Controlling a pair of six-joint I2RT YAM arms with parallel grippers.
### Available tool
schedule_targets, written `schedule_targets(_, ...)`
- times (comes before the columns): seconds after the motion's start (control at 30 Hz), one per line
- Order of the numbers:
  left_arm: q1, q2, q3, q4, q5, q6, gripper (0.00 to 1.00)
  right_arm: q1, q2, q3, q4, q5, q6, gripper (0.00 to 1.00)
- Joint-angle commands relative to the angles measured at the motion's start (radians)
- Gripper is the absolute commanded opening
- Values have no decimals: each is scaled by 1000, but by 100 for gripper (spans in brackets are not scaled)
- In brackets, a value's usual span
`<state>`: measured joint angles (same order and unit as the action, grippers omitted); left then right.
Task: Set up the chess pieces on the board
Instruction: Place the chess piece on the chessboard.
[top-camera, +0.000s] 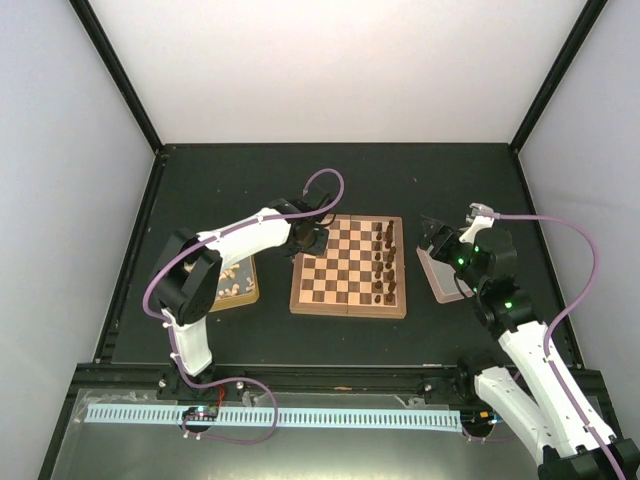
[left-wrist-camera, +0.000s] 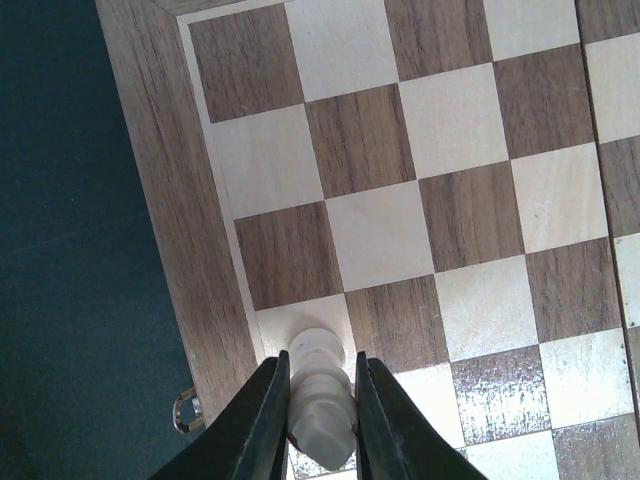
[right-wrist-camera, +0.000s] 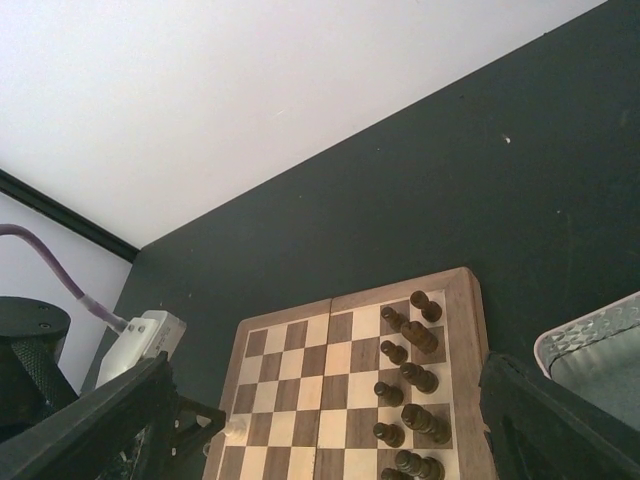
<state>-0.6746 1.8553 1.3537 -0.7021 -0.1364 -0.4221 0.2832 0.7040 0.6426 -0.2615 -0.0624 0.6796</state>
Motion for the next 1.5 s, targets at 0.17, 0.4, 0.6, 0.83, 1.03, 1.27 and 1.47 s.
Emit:
schedule_targets(0.17, -3, 11, -4, -10, -20, 16, 27, -6, -3, -12, 4, 9, 4, 83)
schedule_targets(0.4, -1, 0, 5, -8, -31, 20, 33, -6, -4, -11, 5, 4, 5, 83)
schedule_targets(0.6, 1, 2, 11, -18, -50, 22, 38, -6, -11, -11, 1, 6, 6, 84)
schedule_targets(0.83, 10, -28, 17, -33, -55, 23, 46, -6, -15, -11, 1, 3, 8, 83)
schedule_targets(1.03, 32, -121, 19, -52, -50, 15, 63, -6, -20, -10, 3, -2, 11, 83)
schedule_targets(1.27, 177, -340, -141, -25, -93, -66, 65, -6, -19, -14, 15, -10, 15, 83)
schedule_targets(1.47, 413, -538, -428, 6, -102, -185, 69, -6, -13, -26, 26, -19, 19, 83)
